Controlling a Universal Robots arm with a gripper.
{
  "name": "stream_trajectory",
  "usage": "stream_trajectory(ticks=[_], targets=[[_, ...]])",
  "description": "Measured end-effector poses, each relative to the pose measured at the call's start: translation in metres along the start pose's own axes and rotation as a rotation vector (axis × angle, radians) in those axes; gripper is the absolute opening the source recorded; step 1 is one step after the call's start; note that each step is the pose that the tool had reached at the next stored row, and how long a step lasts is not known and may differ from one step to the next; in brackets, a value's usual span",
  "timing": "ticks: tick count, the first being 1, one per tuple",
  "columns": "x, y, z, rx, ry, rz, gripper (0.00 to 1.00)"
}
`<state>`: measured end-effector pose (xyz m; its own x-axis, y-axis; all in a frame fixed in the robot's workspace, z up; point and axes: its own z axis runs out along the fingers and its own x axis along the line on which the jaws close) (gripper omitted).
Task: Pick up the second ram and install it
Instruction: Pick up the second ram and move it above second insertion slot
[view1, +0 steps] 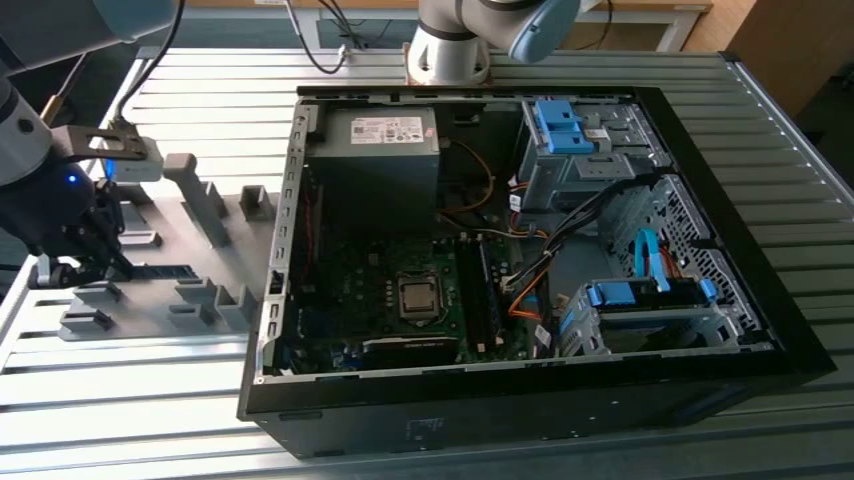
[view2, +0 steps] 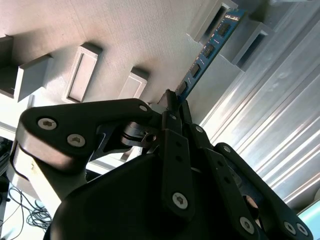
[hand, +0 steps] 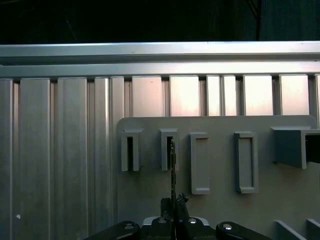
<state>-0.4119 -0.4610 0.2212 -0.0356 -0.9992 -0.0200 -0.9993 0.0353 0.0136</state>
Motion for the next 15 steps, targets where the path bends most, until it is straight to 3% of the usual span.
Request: stream_trajectory(ticks=[15], targets=[[-0.0001, 0.0001, -0.0058, 0.0002, -0.0002, 0.000, 0.14]])
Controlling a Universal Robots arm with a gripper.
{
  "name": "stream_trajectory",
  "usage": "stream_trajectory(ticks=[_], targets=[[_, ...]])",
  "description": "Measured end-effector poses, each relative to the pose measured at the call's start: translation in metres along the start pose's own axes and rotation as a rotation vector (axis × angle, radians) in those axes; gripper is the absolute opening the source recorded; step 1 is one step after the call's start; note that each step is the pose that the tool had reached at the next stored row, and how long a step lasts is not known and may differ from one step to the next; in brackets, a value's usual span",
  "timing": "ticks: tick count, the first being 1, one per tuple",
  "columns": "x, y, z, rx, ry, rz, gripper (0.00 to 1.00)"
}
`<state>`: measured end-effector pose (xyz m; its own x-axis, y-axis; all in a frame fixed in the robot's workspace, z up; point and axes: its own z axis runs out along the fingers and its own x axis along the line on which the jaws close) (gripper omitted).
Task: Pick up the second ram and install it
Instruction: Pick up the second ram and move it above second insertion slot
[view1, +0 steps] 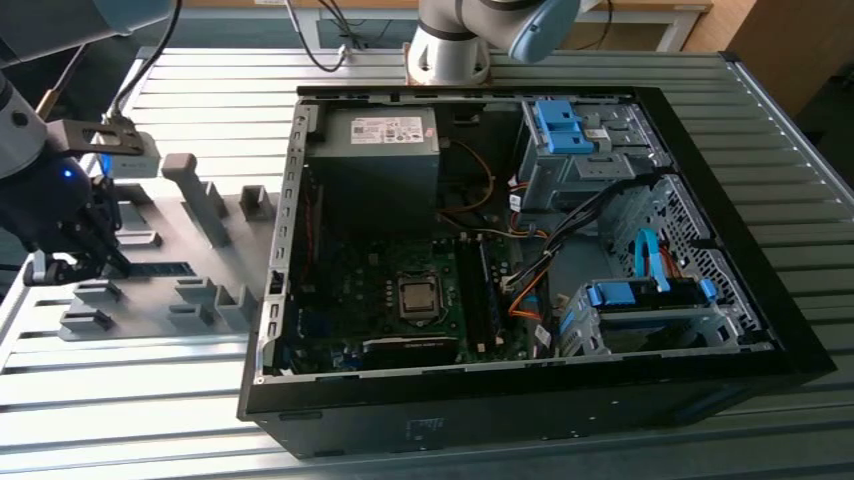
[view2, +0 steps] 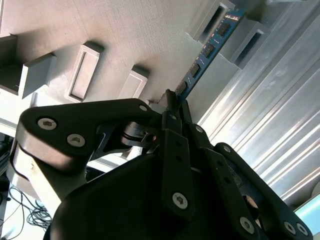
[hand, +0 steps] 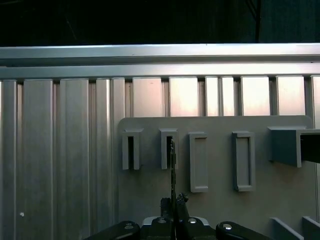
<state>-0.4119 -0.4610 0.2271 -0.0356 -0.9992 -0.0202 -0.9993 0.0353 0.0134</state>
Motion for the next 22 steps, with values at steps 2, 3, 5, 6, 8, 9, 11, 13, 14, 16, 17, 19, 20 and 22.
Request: stream_trajectory(ticks=[2, 3, 5, 6, 8, 9, 11, 13, 14, 16, 17, 19, 20, 22], targets=[[0.0000, 0.0001, -0.0012, -0.0003, 0.0002, 0.000, 0.14], [0.0000, 0.0001, -0.0019, -0.0002, 0.0002, 0.000, 0.14], [-0.0001, 0.0001, -0.0033, -0.0002, 0.0002, 0.000, 0.14], [-0.0001, 0.0000, -0.0040, -0.0001, 0.0001, 0.000, 0.14], [-0.0001, 0.0001, -0.0055, -0.0001, 0.0001, 0.000, 0.14], [-0.0001, 0.0001, -0.0062, -0.0001, 0.0001, 0.000, 0.14], [-0.0001, 0.0001, -0.0077, -0.0001, 0.0001, 0.000, 0.14], [-0.0002, 0.0001, -0.0090, -0.0001, 0.0001, 0.000, 0.14], [-0.0002, 0.0001, -0.0096, -0.0001, 0.0001, 0.000, 0.14], [-0.0002, 0.0002, -0.0108, -0.0002, 0.0002, 0.000, 0.14], [-0.0002, 0.0002, -0.0115, -0.0002, 0.0001, 0.000, 0.14], [-0.0002, 0.0002, -0.0129, -0.0002, 0.0002, 0.000, 0.14], [-0.0003, 0.0002, -0.0137, -0.0002, 0.0002, 0.000, 0.14], [-0.0003, 0.0002, -0.0149, -0.0001, 0.0001, 0.000, 0.14]])
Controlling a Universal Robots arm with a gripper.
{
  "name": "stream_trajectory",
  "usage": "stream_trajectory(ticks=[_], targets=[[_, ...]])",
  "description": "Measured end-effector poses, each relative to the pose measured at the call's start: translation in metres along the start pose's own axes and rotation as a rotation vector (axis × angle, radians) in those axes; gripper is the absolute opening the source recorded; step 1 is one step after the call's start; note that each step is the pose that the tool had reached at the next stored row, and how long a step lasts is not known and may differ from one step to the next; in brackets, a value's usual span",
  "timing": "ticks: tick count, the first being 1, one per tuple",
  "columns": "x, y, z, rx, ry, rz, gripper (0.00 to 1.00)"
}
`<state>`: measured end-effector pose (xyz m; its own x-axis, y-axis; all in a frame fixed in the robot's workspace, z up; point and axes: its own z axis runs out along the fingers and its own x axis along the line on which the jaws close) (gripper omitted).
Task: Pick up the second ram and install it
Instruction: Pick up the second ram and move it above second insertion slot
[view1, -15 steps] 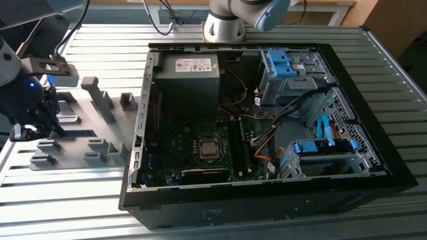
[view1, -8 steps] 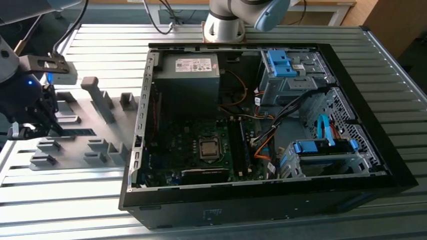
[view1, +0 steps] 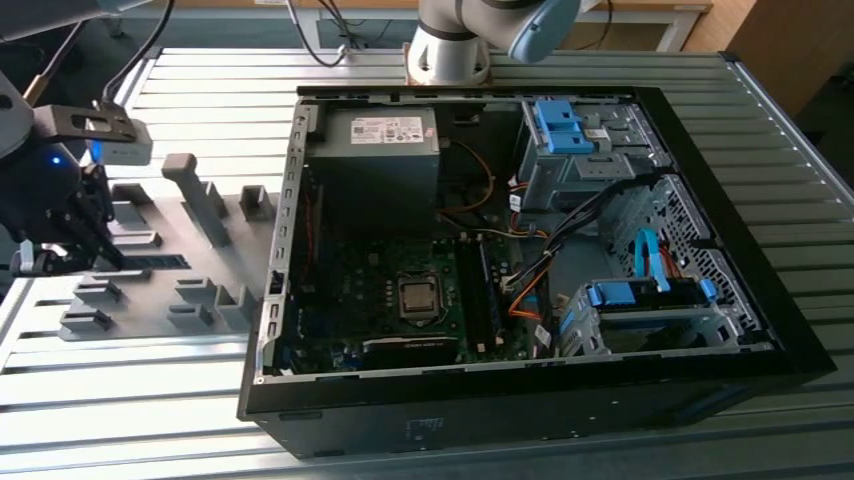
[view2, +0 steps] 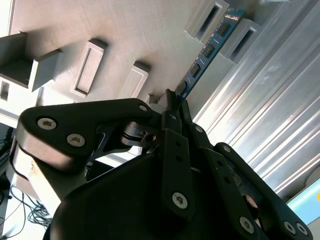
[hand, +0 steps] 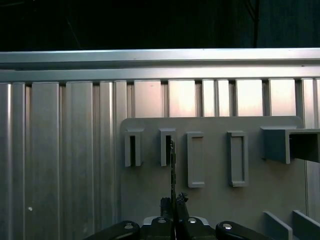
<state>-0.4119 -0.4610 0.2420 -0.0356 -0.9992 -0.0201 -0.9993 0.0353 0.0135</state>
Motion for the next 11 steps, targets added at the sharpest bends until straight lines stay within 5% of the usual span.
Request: stream_trajectory(ticks=[11], targets=[[-0.0002, 0.0001, -0.0069, 0.0000, 0.0000, 0.000, 0.14]])
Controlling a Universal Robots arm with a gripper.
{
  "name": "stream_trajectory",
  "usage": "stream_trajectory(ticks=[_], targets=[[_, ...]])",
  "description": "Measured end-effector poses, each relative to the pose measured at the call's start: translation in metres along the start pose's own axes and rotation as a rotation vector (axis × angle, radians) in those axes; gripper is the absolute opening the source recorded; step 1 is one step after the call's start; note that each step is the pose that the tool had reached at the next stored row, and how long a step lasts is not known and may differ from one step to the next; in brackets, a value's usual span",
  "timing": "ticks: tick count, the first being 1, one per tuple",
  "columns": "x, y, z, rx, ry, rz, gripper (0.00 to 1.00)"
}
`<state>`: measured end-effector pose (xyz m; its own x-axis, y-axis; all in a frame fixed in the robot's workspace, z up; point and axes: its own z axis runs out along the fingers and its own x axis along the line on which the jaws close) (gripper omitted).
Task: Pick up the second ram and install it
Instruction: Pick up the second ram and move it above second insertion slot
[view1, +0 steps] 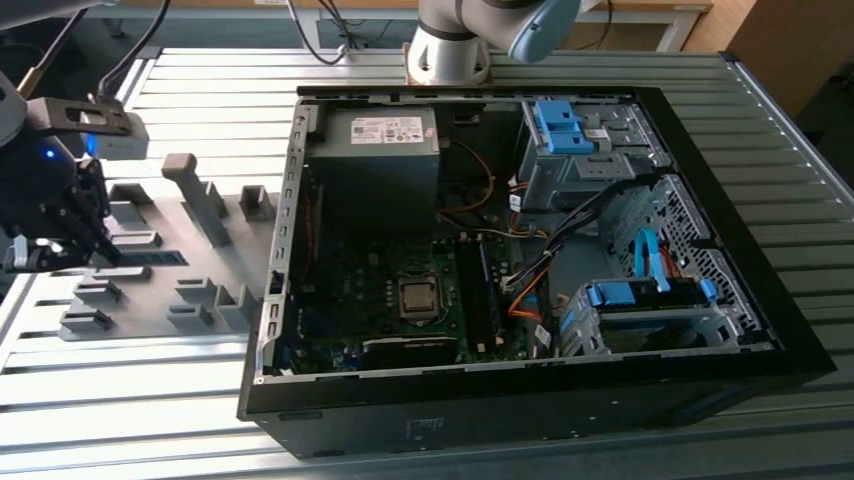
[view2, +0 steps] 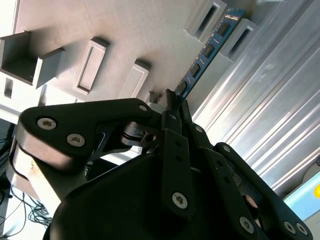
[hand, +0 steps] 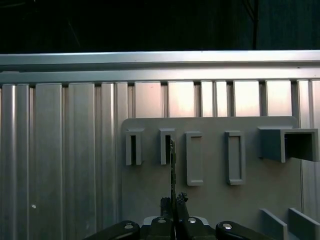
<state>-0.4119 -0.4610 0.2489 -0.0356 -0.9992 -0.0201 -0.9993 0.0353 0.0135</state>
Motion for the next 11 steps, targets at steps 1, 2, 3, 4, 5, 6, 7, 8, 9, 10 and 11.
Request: stream_trajectory(ticks=[1, 2, 3, 4, 5, 6, 7, 8, 9, 10, 11], targets=[[0.0000, 0.0000, -0.0008, -0.0001, 0.0001, 0.000, 0.14], [0.0000, 0.0000, -0.0015, -0.0001, 0.0001, 0.000, 0.14], [0.0000, 0.0000, -0.0022, 0.0000, 0.0000, 0.000, 0.14], [0.0000, 0.0001, -0.0029, -0.0001, 0.0001, 0.000, 0.14], [-0.0001, 0.0000, -0.0033, 0.0000, 0.0000, 0.000, 0.14], [-0.0001, 0.0001, -0.0037, 0.0001, -0.0001, 0.000, 0.14], [-0.0001, 0.0000, -0.0041, 0.0000, 0.0000, 0.000, 0.14], [-0.0001, 0.0000, -0.0044, 0.0001, -0.0001, 0.000, 0.14], [-0.0001, 0.0001, -0.0047, 0.0000, 0.0000, 0.000, 0.14], [-0.0001, 0.0001, -0.0050, 0.0000, 0.0000, 0.000, 0.14], [-0.0001, 0.0001, -0.0057, -0.0002, 0.0002, 0.000, 0.14]])
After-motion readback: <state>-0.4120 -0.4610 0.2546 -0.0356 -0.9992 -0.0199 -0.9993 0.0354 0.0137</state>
